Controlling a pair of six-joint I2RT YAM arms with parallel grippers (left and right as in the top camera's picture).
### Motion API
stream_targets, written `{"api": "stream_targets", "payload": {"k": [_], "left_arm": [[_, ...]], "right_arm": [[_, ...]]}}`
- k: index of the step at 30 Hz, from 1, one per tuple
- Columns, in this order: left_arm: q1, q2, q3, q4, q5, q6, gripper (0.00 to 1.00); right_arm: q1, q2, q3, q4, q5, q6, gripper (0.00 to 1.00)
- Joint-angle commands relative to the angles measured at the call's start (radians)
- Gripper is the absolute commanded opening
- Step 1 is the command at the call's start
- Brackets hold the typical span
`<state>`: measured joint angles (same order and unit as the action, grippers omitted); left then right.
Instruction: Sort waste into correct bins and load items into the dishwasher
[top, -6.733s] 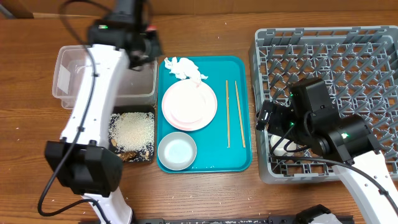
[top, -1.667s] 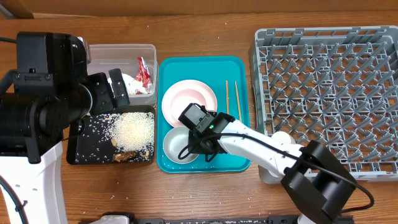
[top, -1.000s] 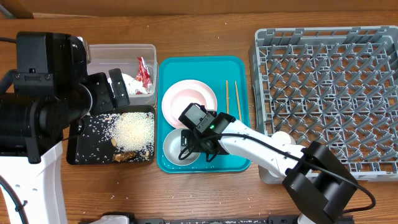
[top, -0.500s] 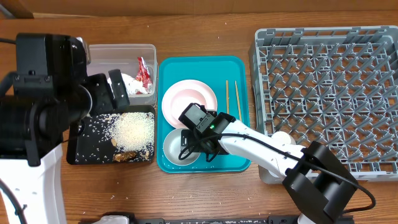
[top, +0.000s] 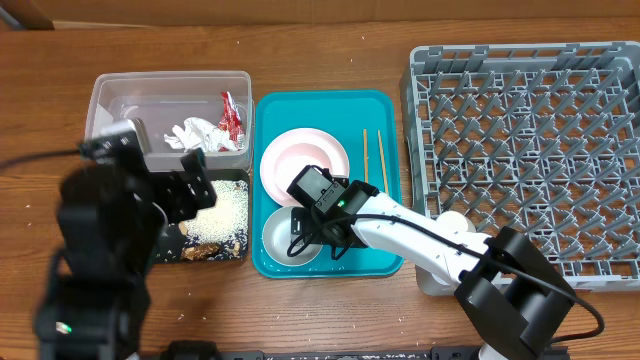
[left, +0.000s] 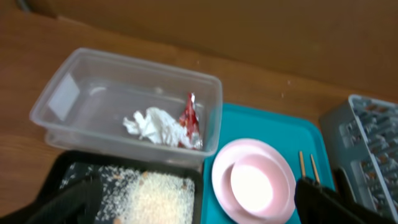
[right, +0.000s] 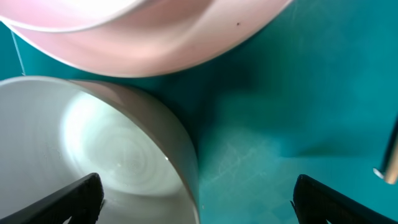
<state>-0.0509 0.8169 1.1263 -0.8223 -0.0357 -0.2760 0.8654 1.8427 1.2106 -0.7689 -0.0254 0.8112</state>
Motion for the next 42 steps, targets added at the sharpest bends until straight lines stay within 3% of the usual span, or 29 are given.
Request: {"api": "stream_targets", "payload": {"k": [1,8,18,42], "left_arm": [[0.004,-0.153,-0.243,0.137,0.065,0.044,1.0],[-0.004,-0.502,-0.733,0.463,0.135,0.044,1.0],[-0.008,-0.815,-1.009,0.502,0.137,0.026,1.0],[-0.008,-0.813,-1.038,0.536,0.137,0.026,1.0]], "right_arm": [[0.003,-0.035,0.02,0.004,0.009,0.0,1.0],[0.003,-0.035,0.02,0.004,0.009,0.0,1.0],[0.003,-0.035,0.02,0.004,0.008,0.0,1.0],[0.003,-0.035,0.02,0.005,0.009,0.0,1.0]]}}
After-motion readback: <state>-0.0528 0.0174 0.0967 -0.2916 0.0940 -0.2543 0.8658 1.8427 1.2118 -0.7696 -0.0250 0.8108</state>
